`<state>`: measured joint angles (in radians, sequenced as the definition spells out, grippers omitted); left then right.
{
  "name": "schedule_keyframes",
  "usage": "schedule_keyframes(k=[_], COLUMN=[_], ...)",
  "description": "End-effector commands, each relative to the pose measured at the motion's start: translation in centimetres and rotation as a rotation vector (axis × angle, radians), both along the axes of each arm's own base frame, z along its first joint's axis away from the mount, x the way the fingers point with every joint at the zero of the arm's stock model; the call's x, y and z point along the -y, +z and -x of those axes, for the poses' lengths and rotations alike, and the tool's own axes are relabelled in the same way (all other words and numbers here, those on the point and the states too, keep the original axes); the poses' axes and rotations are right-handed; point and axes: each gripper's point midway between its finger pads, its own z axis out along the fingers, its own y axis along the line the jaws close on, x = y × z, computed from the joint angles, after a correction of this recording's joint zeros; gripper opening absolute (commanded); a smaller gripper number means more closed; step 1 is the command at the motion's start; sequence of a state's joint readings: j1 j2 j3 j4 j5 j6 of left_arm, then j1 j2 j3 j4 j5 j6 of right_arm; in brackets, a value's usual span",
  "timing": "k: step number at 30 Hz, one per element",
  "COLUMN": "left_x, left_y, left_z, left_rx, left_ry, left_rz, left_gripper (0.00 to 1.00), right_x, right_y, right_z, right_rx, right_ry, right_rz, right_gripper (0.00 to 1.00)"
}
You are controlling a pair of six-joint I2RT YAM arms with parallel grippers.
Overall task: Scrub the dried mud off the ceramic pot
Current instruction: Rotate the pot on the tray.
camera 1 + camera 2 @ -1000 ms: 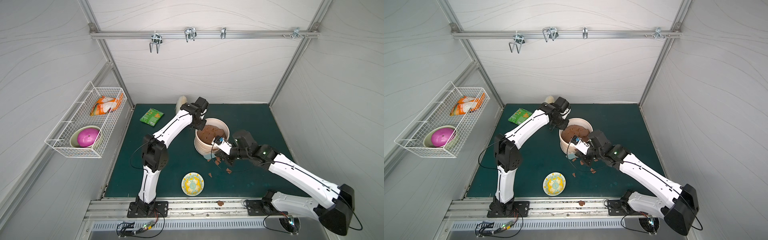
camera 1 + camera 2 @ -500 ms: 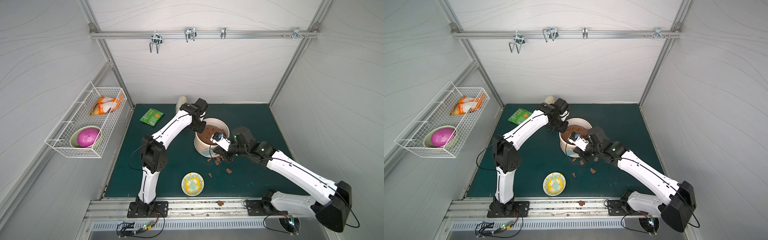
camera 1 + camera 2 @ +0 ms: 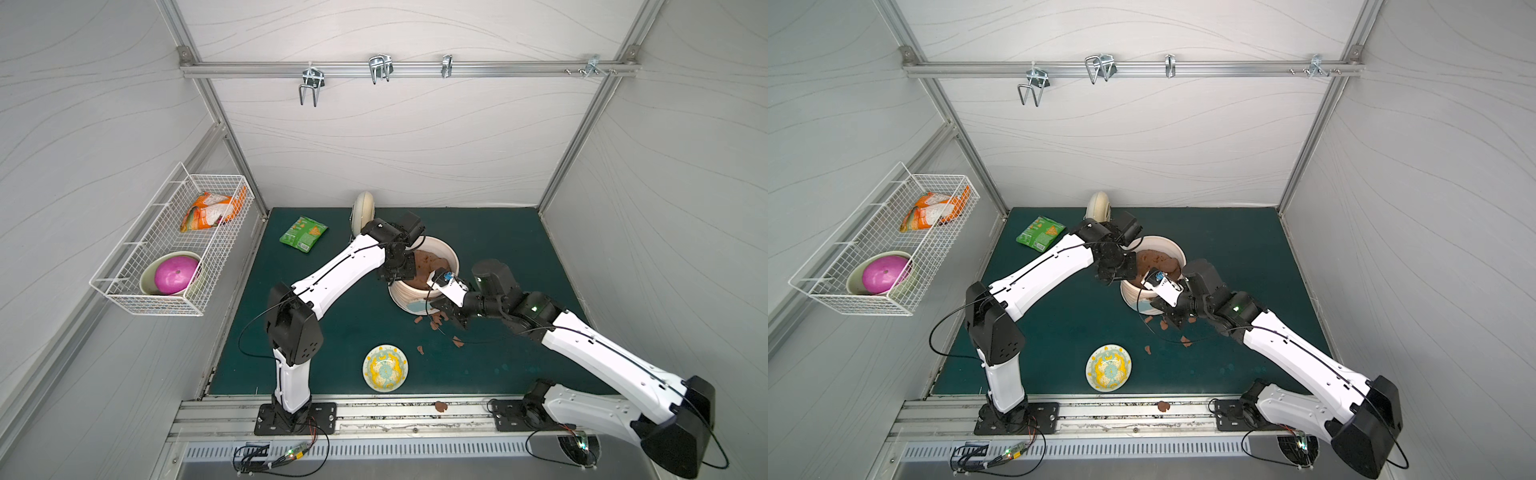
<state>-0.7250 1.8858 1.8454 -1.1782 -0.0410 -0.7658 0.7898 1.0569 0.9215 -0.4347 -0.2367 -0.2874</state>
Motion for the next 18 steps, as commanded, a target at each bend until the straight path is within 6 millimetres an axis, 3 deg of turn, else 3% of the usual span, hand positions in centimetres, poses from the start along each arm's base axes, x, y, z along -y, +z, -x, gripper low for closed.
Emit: schedule_keyframes(k=[1, 5, 11, 18], left_x=[0.1, 0.3, 1.3, 1.3], left_y=[0.0, -1.5, -1.9, -2.9], left_z=[0.2, 0.4, -0.2, -0.2], left_rx=[-0.019, -0.06, -0.062, -0.089], left_ry=[0.154, 0.192, 0.175, 0.15], left_rz=[0.014, 0.001, 0.034, 0.013], left_gripper=[0.4, 0.31, 0.12, 0.02], right_x=[0.1, 0.3, 0.1, -0.1], right_y=[0.9, 0.9, 1.1, 1.0], right_z=[0.0, 0.1, -0.1, -1.9], right_rx=[0.02, 0.024, 0.024, 0.063], right_ry=[0.0, 0.001, 0.009, -0.054], right_rz=[-0.033, -0.033, -0.048, -0.036], right_gripper=[0.0, 0.0, 0.0, 0.0])
